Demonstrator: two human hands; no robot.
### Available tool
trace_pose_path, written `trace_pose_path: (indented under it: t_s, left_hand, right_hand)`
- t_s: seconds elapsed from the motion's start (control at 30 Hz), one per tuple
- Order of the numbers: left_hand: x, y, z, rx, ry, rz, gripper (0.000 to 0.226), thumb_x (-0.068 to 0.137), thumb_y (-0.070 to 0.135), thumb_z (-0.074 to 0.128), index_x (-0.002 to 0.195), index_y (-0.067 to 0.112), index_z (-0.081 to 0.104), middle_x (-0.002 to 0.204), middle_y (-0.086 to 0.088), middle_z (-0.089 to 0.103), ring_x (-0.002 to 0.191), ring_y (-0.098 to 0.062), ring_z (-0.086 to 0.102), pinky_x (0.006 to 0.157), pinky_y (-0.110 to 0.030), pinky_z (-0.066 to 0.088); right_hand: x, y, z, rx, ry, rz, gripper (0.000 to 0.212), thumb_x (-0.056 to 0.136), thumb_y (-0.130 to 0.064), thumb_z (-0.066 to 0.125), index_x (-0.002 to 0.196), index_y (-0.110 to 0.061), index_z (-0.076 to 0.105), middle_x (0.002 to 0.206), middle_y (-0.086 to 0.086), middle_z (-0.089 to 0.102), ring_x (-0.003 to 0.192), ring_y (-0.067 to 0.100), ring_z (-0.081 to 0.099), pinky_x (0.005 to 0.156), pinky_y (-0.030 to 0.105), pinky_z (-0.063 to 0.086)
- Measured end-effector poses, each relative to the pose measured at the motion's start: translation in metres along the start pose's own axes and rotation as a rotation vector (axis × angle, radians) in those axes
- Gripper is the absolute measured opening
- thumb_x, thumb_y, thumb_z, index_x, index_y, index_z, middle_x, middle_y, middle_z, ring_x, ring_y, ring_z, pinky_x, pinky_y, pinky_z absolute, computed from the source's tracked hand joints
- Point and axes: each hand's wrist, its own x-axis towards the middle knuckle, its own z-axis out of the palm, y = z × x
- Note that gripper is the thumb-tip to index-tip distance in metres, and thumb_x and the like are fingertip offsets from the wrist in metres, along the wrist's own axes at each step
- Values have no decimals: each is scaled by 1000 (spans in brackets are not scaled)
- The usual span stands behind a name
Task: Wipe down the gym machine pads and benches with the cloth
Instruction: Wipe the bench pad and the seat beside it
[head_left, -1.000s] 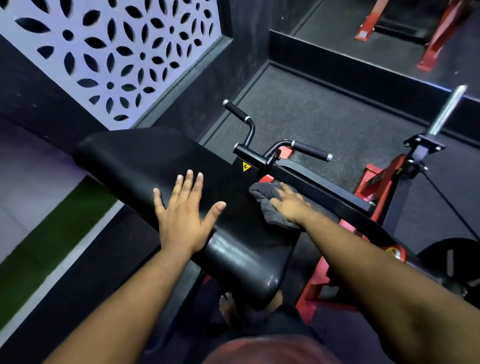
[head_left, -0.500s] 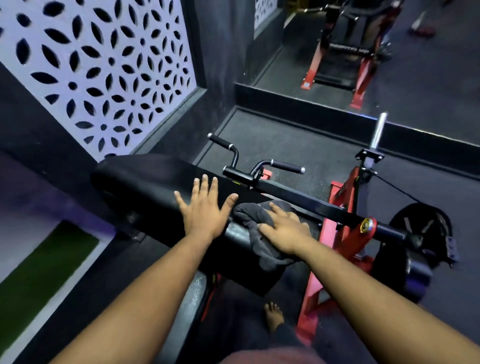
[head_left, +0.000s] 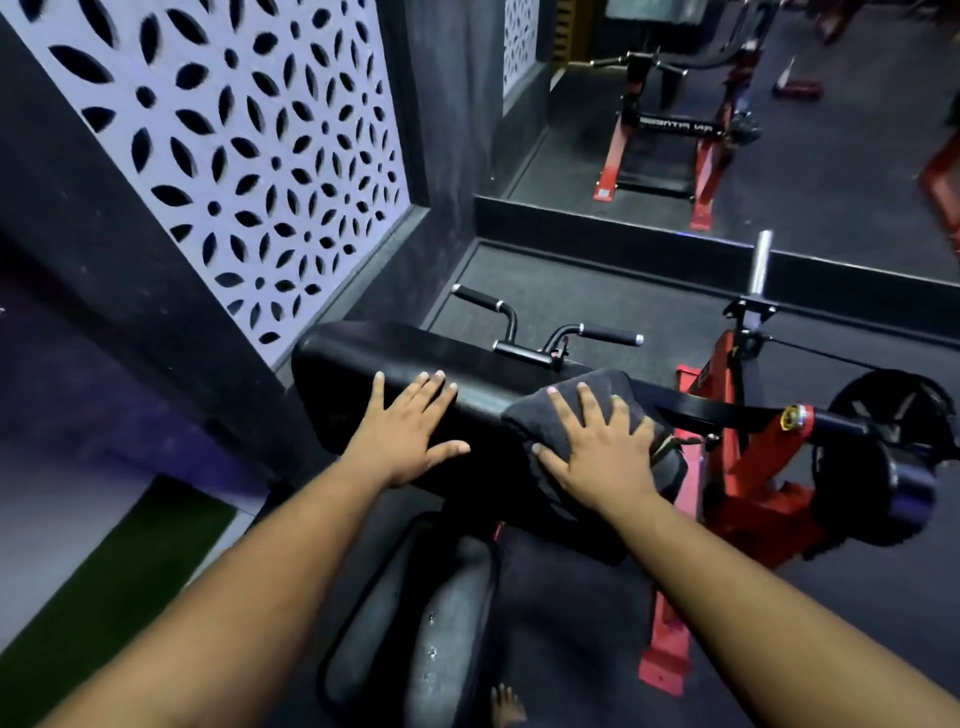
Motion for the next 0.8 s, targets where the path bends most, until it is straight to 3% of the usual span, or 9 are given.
trace_pose_path:
  t_s: [0.23,0.4,0.6,0.73,0.8]
  left_hand:
    - [4,-61,1,92,-9,86,102,79,88,-4,164,31,-2,173,7,-6,158,-11,-7,120,-70,-7]
    - [16,-106,-2,106,14,118,115,70,91,-20,164,28,-2,173,8,-4,158,-9,-5,121,-68,-6]
    - [33,-167,3,117,35,255,116,69,93,-20,164,27,-5,172,9,-6,158,-8,-6,120,-71,-8]
    - [40,-199,5,125,33,394,110,75,91,-7,164,26,-7,172,9,-11,157,-7,-11,119,-69,-12]
    - [41,-209,2,120,12,456,114,72,92,-11,163,24,-10,171,8,-14,157,-8,-14,120,-68,-13]
  right_hand:
    - [41,-72,6,-8,61,-38,86,86,-84,30,160,-45,12,169,3,22,147,45,27,109,66,27]
    - [57,-113,7,-13,75,-7,84,88,-84,29,160,-45,10,171,3,17,149,46,21,110,69,22]
    - [70,-169,12,-14,130,160,83,89,-85,26,160,-45,13,171,2,17,151,45,17,111,71,18]
    - [71,-205,15,31,126,343,82,90,-85,23,160,-46,7,172,1,7,154,44,5,113,74,10]
    - [73,-222,14,76,107,422,82,91,-84,21,161,-46,2,173,0,-1,155,43,-3,113,75,6]
